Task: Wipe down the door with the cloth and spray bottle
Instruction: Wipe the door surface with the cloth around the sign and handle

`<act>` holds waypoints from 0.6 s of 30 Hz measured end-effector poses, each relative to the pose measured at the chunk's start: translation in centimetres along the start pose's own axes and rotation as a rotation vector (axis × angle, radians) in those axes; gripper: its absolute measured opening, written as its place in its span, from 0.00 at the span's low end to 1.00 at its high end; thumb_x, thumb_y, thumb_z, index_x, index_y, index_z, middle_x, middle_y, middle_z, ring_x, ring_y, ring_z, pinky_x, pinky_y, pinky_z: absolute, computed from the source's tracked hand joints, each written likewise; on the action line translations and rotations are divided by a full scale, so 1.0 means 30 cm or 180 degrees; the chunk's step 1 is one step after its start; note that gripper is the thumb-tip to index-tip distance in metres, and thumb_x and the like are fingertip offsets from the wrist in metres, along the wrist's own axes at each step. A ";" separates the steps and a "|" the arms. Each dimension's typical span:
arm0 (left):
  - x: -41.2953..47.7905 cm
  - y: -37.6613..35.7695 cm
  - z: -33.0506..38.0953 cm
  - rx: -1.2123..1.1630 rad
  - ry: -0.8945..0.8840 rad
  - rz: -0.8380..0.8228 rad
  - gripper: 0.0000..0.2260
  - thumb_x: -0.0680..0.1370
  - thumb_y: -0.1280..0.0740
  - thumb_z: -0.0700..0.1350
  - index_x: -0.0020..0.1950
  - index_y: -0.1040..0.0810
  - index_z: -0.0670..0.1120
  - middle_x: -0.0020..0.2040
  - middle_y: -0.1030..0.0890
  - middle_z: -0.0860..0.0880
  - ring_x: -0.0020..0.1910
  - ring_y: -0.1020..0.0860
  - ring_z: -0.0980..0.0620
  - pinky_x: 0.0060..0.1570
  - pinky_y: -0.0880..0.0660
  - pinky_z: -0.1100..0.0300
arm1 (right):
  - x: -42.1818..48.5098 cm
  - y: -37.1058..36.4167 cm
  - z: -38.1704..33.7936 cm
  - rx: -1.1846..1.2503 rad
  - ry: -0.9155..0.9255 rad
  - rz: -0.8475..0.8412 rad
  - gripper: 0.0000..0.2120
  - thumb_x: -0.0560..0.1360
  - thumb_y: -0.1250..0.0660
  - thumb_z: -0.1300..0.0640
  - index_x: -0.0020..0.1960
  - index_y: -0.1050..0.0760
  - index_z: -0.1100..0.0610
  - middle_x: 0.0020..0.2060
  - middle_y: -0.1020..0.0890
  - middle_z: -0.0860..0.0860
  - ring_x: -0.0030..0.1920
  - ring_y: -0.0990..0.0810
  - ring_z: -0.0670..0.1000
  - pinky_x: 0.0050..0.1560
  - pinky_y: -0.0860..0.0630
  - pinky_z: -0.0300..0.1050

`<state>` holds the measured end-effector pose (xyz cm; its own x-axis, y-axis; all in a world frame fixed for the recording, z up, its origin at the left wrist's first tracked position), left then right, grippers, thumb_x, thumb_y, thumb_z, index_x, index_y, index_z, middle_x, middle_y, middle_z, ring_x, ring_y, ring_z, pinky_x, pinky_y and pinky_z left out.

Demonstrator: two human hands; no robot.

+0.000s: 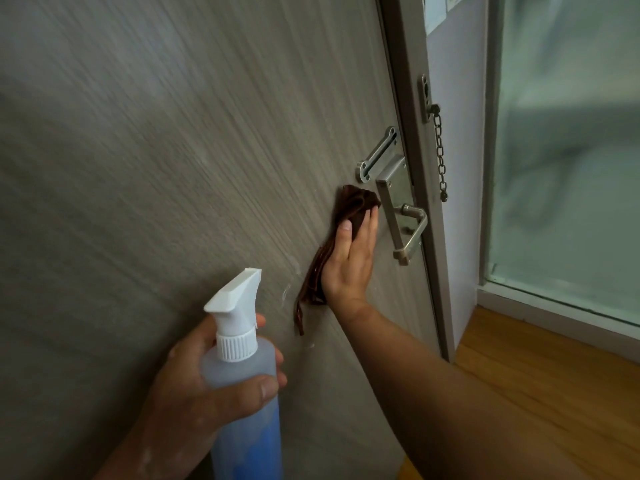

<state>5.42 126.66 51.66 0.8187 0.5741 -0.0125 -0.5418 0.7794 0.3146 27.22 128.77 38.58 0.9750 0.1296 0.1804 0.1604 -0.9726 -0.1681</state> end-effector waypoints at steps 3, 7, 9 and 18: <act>-0.017 0.013 0.007 0.0016 0.0030 -0.0142 0.38 0.44 0.16 0.58 0.53 0.18 0.54 0.43 0.16 0.35 0.40 0.16 0.33 0.39 0.19 0.52 | -0.006 -0.002 -0.009 0.0014 -0.0026 0.0032 0.29 0.85 0.50 0.46 0.83 0.45 0.57 0.83 0.46 0.49 0.74 0.52 0.31 0.67 0.55 0.19; -0.054 0.022 0.028 0.0248 -0.0173 -0.0200 0.35 0.43 0.16 0.55 0.49 0.17 0.63 0.41 0.13 0.43 0.37 0.14 0.43 0.37 0.18 0.58 | -0.196 -0.030 -0.015 0.0098 0.0207 0.0005 0.30 0.85 0.49 0.44 0.82 0.48 0.56 0.83 0.46 0.52 0.81 0.50 0.44 0.81 0.46 0.48; -0.069 0.041 0.006 0.0588 -0.0344 0.0145 0.34 0.43 0.20 0.42 0.39 0.21 0.75 0.37 0.16 0.66 0.34 0.18 0.67 0.33 0.24 0.76 | -0.394 -0.054 -0.010 -0.0045 0.0739 -0.0168 0.29 0.86 0.49 0.45 0.83 0.52 0.54 0.83 0.46 0.54 0.82 0.46 0.53 0.78 0.40 0.62; -0.090 0.054 0.046 0.0143 -0.0457 -0.0567 0.36 0.53 0.18 0.60 0.60 0.21 0.59 0.42 0.16 0.36 0.39 0.17 0.33 0.42 0.19 0.50 | -0.140 -0.042 -0.046 0.0018 -0.0265 0.0184 0.31 0.84 0.49 0.43 0.82 0.48 0.56 0.82 0.44 0.52 0.81 0.45 0.50 0.81 0.45 0.54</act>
<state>2.59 126.02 53.52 0.9210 0.3844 0.0626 -0.3799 0.8514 0.3616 22.73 129.18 39.37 0.9921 0.0890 0.0890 0.1040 -0.9779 -0.1814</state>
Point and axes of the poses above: each hand's wrist, its own x-axis towards the middle knuckle, its own y-axis out of the back of the hand, z = x × y, the point moved 1 cm from there along x, towards the middle knuckle
